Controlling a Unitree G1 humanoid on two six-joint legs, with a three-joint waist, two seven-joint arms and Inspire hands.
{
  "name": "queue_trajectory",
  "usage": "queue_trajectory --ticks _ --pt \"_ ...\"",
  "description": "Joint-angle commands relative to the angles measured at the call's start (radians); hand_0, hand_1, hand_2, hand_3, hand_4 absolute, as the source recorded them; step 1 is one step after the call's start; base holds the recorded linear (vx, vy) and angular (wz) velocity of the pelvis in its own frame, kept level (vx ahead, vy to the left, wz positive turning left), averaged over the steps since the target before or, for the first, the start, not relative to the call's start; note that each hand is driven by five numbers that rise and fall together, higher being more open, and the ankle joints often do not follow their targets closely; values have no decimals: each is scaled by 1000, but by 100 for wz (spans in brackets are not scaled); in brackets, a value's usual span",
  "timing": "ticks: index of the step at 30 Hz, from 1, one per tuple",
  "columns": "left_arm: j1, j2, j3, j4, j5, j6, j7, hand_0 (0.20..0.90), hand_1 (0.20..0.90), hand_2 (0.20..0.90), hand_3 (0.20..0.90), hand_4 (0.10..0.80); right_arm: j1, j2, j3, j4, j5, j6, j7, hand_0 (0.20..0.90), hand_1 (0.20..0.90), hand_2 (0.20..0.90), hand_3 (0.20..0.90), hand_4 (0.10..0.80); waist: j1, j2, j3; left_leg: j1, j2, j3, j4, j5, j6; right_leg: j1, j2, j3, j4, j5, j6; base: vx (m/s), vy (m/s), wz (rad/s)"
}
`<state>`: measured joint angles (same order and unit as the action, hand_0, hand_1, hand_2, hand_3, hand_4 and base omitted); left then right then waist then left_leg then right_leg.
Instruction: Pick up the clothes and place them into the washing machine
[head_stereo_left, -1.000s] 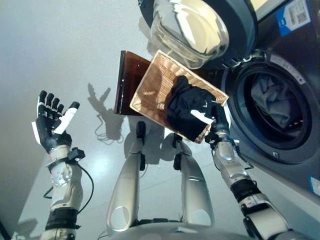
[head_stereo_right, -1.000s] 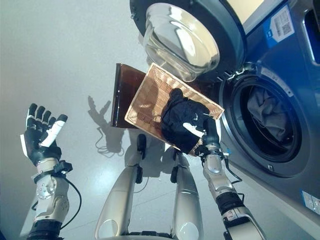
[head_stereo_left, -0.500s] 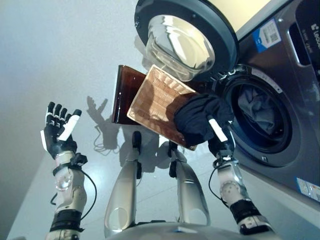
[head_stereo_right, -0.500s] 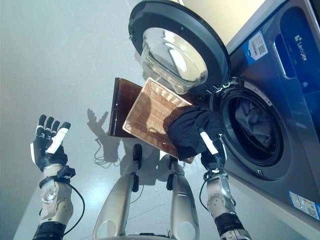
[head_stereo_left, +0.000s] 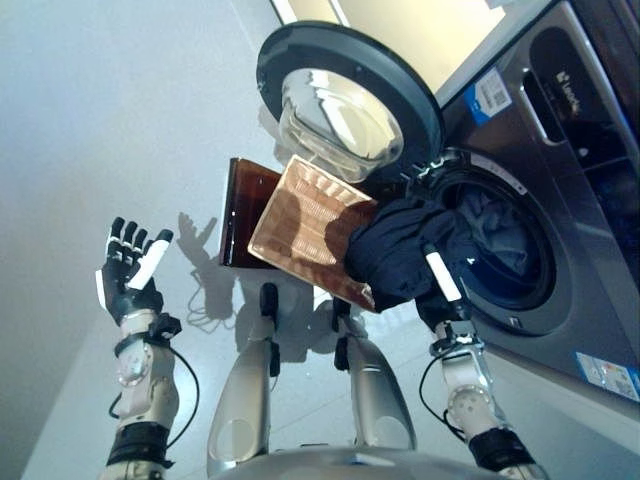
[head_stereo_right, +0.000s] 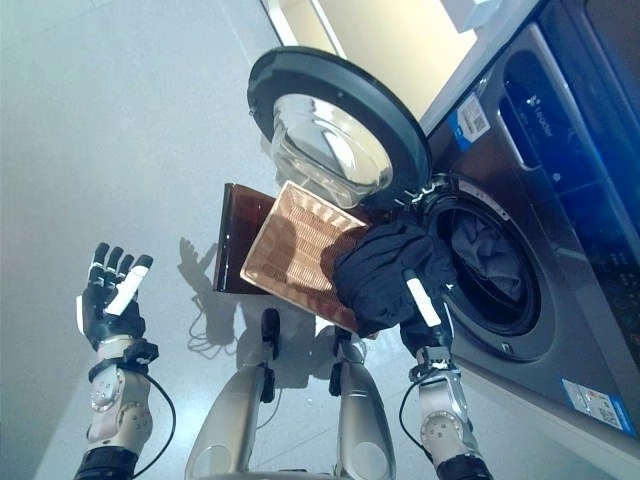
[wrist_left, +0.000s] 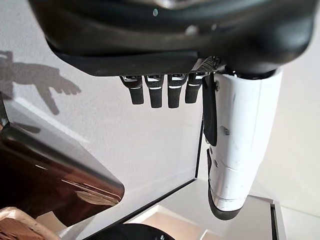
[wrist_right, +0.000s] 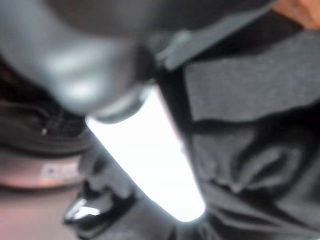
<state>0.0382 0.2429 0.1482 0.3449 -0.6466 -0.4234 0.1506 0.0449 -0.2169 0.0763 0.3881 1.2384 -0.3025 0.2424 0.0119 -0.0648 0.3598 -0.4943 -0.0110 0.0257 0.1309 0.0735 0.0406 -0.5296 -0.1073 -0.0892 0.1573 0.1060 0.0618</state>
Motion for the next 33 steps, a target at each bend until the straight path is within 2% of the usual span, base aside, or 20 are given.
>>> queue_trajectory --ticks 1,6,10,16,17,18,22,24,25,33 --pt "46 45 48 -44 -47 -80 -19 900 900 900 900 800 12 20 -92 -45 144 -74 81 200 200 200 200 300 -14 7 -81 -36 -12 -19 18 -44 -43 -2 -6 -31 -49 -18 20 0 0 0" --pt "48 34 56 -32 -83 -79 -20 900 900 900 900 800 -31 96 -168 20 255 -110 68 200 200 200 200 300 -14 23 -72 -53 -16 -17 19 -41 -43 -25 -4 -24 -41 -19 16 -18 2 -2" --pt "50 30 50 -30 -94 -82 -17 900 900 900 900 800 -77 113 -199 56 286 -140 51 200 200 200 200 300 -12 35 -66 -65 -17 -12 26 -42 -42 -39 -5 -18 -36 -20 15 -17 3 -3" --pt "41 31 11 2 -97 -81 -6 900 900 900 900 800 -227 133 -296 133 366 -249 -2 200 200 200 200 300 -3 70 -62 -83 -19 -5 27 -39 -42 -67 -9 -7 -23 -23 11 -15 -3 -1" --pt "34 36 -7 18 -98 -80 -1 900 900 900 900 800 -281 128 -332 153 388 -295 -30 200 200 200 200 300 -2 82 -63 -86 -21 -2 25 -36 -43 -74 -10 -1 -17 -26 9 0 0 0" --pt "32 36 -7 19 -98 -80 -1 900 900 900 900 800 -283 127 -333 154 388 -295 -30 200 200 200 200 300 -1 82 -62 -86 -21 -2 25 -36 -43 -74 -10 -1 -17 -26 9 -20 -6 -4" --pt "29 43 -41 29 -91 -73 3 900 900 900 900 800 -376 96 -401 191 404 -370 -90 200 200 200 200 300 3 110 -65 -96 -24 4 13 -26 -43 -90 -11 12 -17 -23 6 -15 -6 -7" --pt "26 49 -56 38 -91 -70 1 900 900 900 900 800 -426 59 -427 223 394 -401 -131 200 200 200 200 300 7 126 -64 -97 -24 7 7 -23 -43 -100 -9 17 -11 -25 3 -21 -12 -11" --pt "26 58 -76 33 -84 -68 0 900 900 900 900 800 -482 5 -447 258 382 -421 -171 200 200 200 200 300 12 144 -65 -99 -25 11 3 -25 -45 -110 -8 23 -6 -32 2 -35 -13 -9" --pt "24 73 -118 -5 -87 -68 7 900 900 900 900 800 -625 -121 -495 357 327 -496 -334 200 200 200 200 300 26 207 -51 -131 -22 22 -21 -1 -52 -175 -10 43 26 -42 -7 -22 -14 -7"
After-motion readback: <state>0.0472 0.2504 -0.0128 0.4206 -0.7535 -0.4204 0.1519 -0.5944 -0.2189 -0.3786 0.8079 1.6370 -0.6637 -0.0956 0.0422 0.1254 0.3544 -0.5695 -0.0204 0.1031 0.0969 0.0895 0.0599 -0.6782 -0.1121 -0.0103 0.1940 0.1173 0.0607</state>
